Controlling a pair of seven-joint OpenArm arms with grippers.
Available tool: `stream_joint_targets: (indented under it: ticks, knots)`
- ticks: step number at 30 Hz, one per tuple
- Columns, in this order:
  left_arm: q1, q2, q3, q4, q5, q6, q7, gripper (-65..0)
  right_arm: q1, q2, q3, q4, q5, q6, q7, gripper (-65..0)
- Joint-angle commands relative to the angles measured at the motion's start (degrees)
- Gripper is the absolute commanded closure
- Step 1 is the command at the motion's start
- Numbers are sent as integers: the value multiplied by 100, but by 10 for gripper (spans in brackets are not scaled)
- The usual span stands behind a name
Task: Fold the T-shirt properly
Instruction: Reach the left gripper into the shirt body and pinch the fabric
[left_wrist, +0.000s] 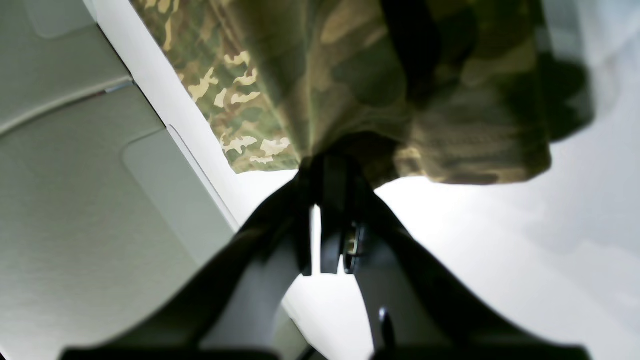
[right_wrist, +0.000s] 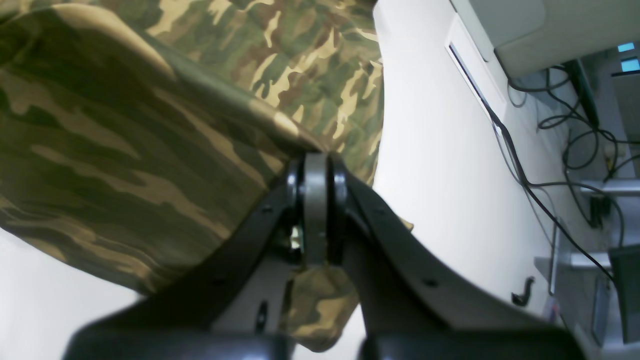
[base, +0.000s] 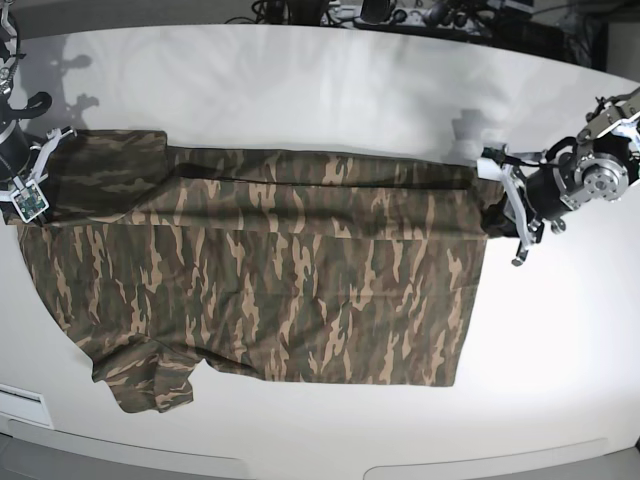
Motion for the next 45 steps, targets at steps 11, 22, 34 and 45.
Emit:
stream_joint_targets:
  ticks: [11,22,34,45]
  knots:
    - [-435,76,-72,-345,-1327,2337,358,-227,931,111,-186,66,-37,-1351,286,-353]
    - [-439,382,-70,-372,-2033,3425,474,0,949,31,-184,66,957,-835,-173,0]
    - [-448,1864,-72,-1753,-2999,2118,496,0,1906,17,-807,-1622,2057,-203,-616,0]
    - [-433,1930,-72,-1779,-3722,1012,737,0,2433,-76,-1720,-2479,2059,-258,-1425,0]
